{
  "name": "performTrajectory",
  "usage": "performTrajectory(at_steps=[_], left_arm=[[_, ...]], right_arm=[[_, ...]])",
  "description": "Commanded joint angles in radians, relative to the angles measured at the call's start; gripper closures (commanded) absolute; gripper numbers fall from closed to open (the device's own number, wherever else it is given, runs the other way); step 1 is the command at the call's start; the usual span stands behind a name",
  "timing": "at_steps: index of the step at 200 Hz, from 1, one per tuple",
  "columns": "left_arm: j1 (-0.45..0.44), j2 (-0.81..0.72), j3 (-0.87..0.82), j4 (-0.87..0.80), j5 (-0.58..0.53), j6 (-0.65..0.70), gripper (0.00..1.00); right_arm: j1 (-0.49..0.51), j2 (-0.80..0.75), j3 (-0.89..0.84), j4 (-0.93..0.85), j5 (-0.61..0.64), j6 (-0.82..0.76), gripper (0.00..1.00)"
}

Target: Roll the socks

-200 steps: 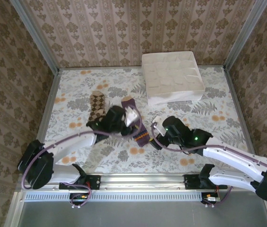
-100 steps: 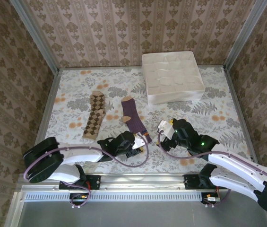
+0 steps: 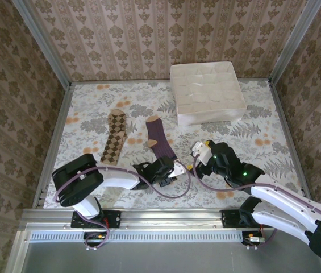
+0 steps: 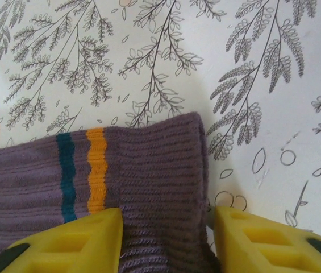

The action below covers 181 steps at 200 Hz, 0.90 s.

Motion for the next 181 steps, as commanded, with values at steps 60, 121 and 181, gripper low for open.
performTrajectory(at_steps=[60, 121, 181], left_arm=[[0.141, -0.155, -0.087, -0.034, 0.255, -0.11, 1.0], [0.384, -0.276, -0.138, -0.094, 0.626, -0.175, 1.0], [0.506, -0.284, -0.133, -0.112, 0.856, -0.188, 1.0]], right_arm=[[-0.005, -0.057, -0.06, 0.114, -0.165, 0.272, 0.02], [-0.001, 0.249, -0.002, 0.279, -0.357, 0.425, 0.08], [0.003, 0.511, 0.085, 0.44, -0.497, 0.296, 0.12]])
